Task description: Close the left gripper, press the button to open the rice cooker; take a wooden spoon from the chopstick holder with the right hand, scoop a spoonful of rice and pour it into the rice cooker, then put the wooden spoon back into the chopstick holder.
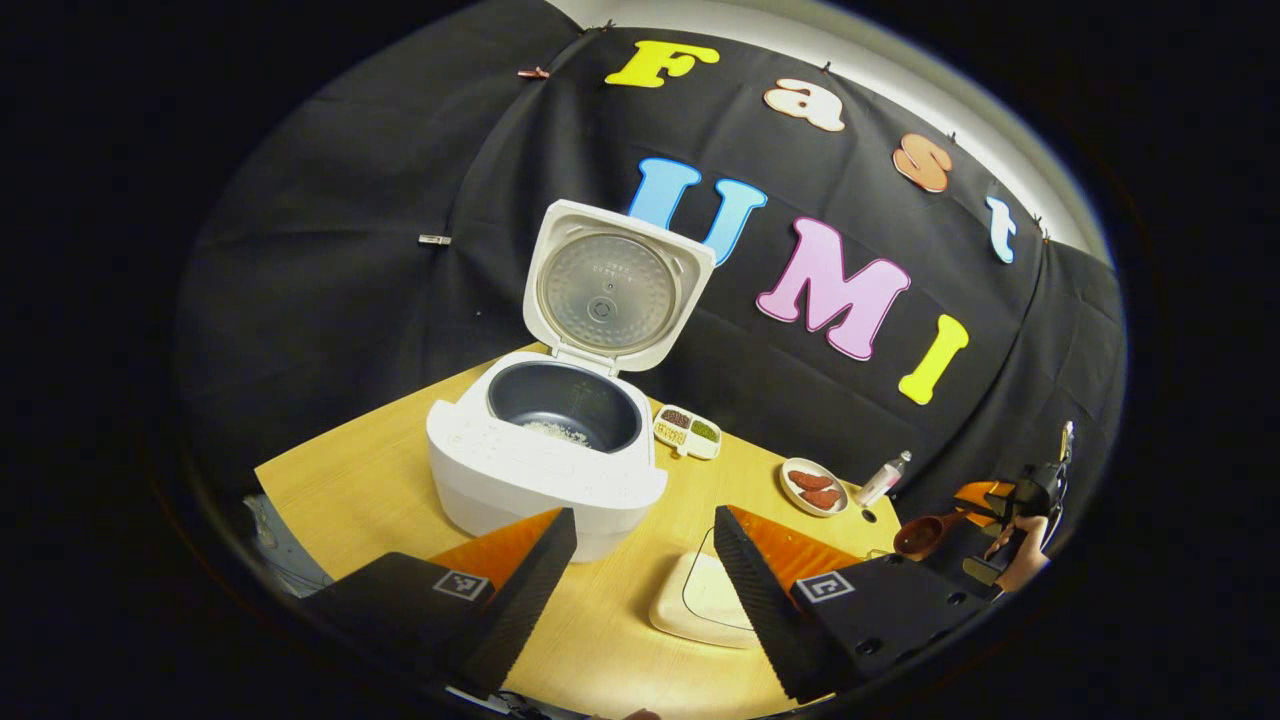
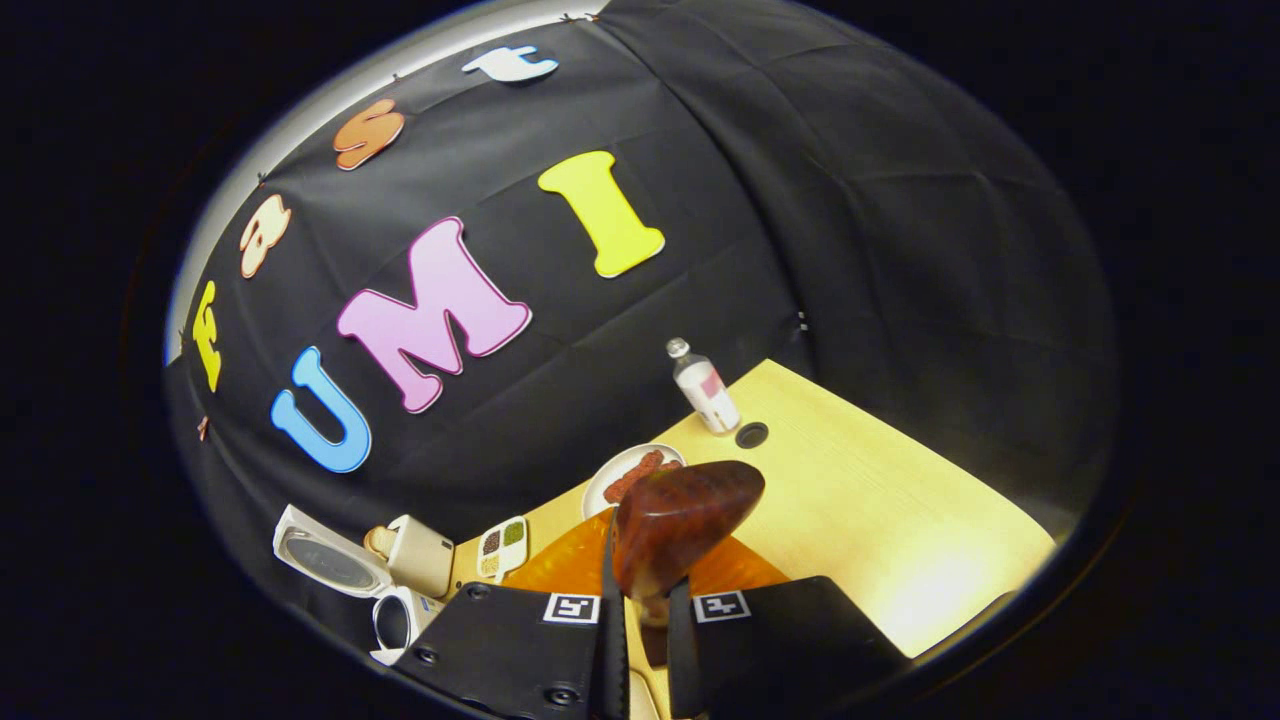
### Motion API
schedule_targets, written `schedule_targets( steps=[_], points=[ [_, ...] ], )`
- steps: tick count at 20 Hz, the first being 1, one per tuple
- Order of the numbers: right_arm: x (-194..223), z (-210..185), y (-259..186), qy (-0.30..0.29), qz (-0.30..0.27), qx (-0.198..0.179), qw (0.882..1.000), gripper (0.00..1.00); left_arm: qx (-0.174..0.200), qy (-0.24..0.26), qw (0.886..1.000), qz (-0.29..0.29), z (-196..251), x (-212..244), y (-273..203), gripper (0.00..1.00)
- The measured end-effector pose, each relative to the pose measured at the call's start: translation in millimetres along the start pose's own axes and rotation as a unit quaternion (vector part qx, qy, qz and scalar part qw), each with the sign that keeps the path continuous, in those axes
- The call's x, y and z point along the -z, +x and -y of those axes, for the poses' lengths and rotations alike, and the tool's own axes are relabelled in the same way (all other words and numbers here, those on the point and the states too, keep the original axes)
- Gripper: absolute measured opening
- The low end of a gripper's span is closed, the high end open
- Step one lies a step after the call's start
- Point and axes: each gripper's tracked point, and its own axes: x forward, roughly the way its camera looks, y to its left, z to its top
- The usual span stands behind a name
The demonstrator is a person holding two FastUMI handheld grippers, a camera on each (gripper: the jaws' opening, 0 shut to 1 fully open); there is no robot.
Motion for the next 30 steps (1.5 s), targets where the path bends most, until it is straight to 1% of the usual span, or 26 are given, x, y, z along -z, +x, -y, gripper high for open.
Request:
schedule_targets(
  steps=[3,5,7,8,9,11,15,17,18,19,21,22,23,25,27,30],
  points=[
    [17,29,12,-0.002,-0.018,0.019,1.000,0.19,-0.012,0.008,1.000,0.007,12,-2,-3,0.95],
    [23,38,20,-0.009,-0.024,0.022,0.999,0.19,-0.022,0.014,1.000,0.013,20,-2,-5,0.96],
    [38,37,26,-0.011,-0.035,0.017,0.999,0.19,-0.030,0.015,0.999,0.018,25,-2,-8,0.95],
    [45,39,31,-0.015,-0.044,0.016,0.999,0.14,-0.035,0.013,0.999,0.020,27,-2,-10,0.95],
    [51,42,36,-0.020,-0.048,0.017,0.999,0.19,-0.039,0.010,0.999,0.020,30,1,-11,0.95],
    [62,46,44,-0.033,-0.051,0.021,0.998,0.20,-0.046,0.002,0.999,0.020,33,3,-16,0.95],
    [79,51,47,-0.040,-0.060,0.023,0.997,0.20,-0.067,0.011,0.997,0.034,31,2,-28,0.95],
    [84,53,49,-0.040,-0.073,0.020,0.996,0.23,-0.073,0.007,0.997,0.036,29,2,-31,0.95],
    [86,53,49,-0.040,-0.079,0.019,0.996,0.19,-0.077,0.005,0.996,0.038,27,2,-32,0.95],
    [84,53,47,-0.038,-0.075,0.016,0.996,0.26,-0.079,0.004,0.996,0.039,25,1,-32,0.95],
    [79,57,45,-0.042,-0.067,0.020,0.997,0.34,-0.084,0.007,0.996,0.043,21,-1,-32,0.95],
    [79,58,42,-0.042,-0.066,0.019,0.997,0.62,-0.087,0.013,0.995,0.047,18,-6,-32,0.96],
    [77,59,38,-0.041,-0.067,0.021,0.997,0.74,-0.090,0.022,0.994,0.052,15,-12,-31,0.96],
    [73,63,28,-0.039,-0.061,0.027,0.997,0.99,-0.113,0.043,0.991,0.061,0,-28,-27,0.95],
    [68,67,15,-0.043,-0.048,0.031,0.997,0.98,-0.112,0.053,0.990,0.071,-8,-48,-21,0.95],
    [64,85,-19,-0.067,-0.041,0.048,0.996,0.99,-0.100,0.072,0.988,0.091,-13,-87,-12,0.95]
  ],
)
